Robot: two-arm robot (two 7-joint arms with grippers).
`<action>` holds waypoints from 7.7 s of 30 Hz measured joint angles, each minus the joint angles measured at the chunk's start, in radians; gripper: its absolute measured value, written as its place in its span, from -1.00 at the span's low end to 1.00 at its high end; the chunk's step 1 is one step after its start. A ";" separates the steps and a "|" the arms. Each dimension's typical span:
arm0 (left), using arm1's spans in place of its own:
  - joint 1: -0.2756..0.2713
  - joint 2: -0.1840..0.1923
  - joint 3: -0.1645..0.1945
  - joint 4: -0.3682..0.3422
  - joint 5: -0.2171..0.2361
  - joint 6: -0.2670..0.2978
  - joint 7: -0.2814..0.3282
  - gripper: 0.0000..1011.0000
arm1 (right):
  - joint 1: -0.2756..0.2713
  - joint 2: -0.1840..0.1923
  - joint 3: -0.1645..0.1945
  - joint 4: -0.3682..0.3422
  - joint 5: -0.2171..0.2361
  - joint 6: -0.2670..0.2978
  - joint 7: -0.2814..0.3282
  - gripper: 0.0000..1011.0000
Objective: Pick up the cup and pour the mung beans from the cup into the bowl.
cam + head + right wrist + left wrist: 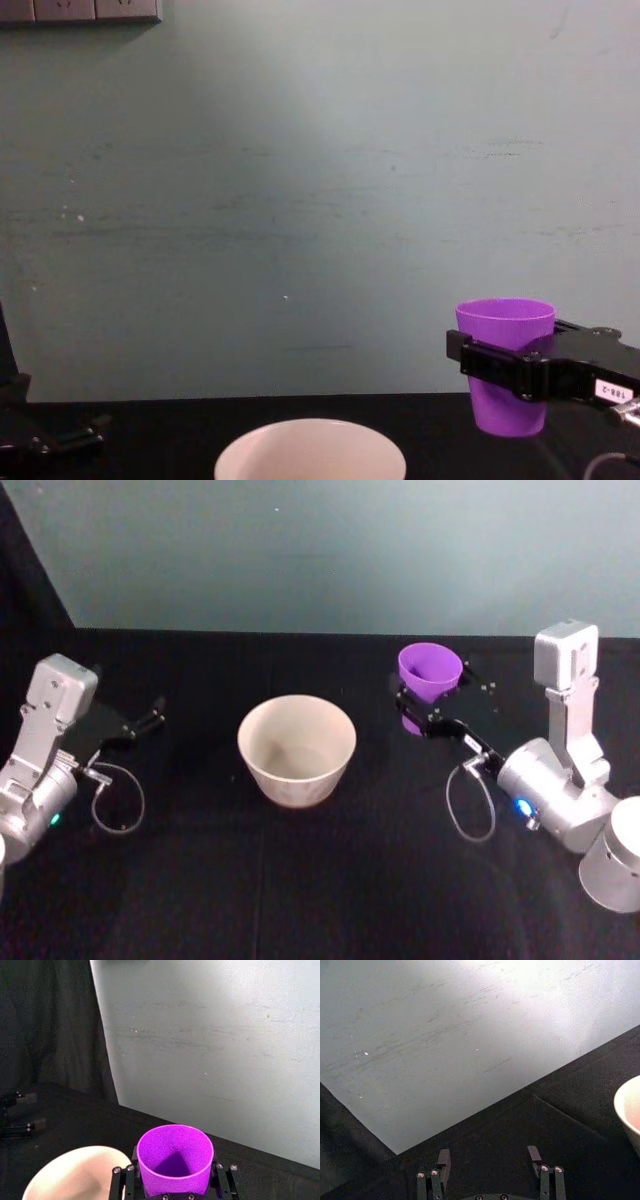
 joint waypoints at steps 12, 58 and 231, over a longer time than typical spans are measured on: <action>0.000 0.000 0.000 0.000 0.000 0.000 0.000 0.98 | 0.002 0.002 -0.004 0.008 0.000 -0.010 0.000 0.45; 0.000 0.000 0.000 0.000 0.000 0.000 0.000 0.98 | 0.003 0.003 -0.007 0.013 0.000 -0.017 0.000 0.45; 0.000 0.000 0.000 0.000 0.000 0.000 0.000 0.98 | 0.313 0.040 -0.525 -0.023 -1.418 0.231 0.101 0.45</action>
